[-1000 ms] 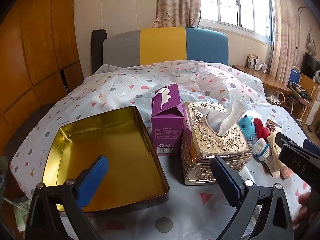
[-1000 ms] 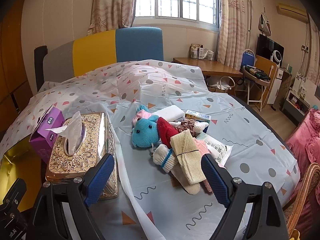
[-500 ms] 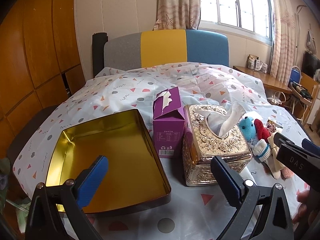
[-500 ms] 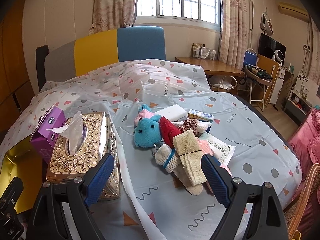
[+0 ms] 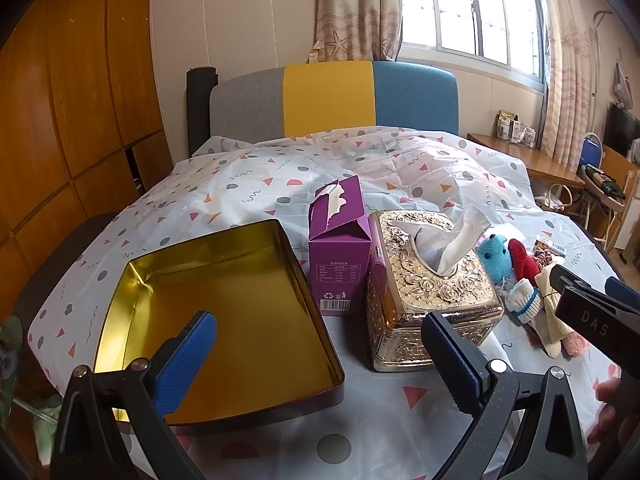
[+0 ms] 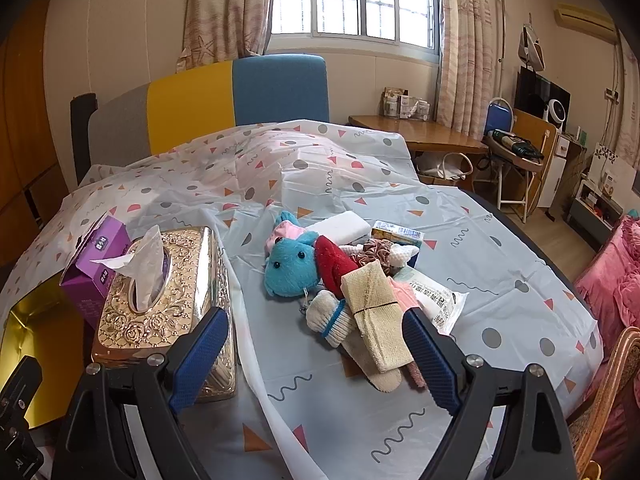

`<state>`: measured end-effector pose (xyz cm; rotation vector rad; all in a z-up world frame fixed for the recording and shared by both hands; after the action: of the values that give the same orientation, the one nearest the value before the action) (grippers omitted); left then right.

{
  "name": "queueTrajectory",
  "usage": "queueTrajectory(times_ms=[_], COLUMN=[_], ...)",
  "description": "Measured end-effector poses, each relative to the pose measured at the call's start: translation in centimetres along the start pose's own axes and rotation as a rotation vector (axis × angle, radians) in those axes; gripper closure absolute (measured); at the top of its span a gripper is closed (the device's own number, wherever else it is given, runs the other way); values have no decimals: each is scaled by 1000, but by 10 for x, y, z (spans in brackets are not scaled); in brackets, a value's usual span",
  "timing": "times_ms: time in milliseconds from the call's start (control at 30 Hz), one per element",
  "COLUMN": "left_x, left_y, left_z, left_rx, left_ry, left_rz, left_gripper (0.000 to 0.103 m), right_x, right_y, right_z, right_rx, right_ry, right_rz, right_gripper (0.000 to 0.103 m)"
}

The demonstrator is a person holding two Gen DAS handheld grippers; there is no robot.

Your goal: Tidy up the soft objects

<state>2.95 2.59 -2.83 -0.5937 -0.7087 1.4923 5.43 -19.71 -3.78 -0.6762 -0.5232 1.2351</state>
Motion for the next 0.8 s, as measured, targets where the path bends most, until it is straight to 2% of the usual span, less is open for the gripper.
queueTrajectory(times_ms=[800], left_x=[0], left_y=[2], left_z=[-1], left_rx=[11], left_ry=[-5], left_rz=[0], left_gripper=[0], right_x=[-13], right_y=[-9], right_z=[-8], right_rx=[-2], right_ry=[21], right_rz=[-4], right_gripper=[13])
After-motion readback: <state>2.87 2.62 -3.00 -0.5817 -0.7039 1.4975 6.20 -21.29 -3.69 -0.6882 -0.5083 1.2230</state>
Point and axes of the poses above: each gripper's, at about its wrist camera, not at the fingertips, and z roughly against the way its jaws point, x to its left, y to its underside, the point moved 5 cm from there along -z, roughly the way its jaws point, and after that the axes turned 6 degrees about x, right-handed, at the moved point
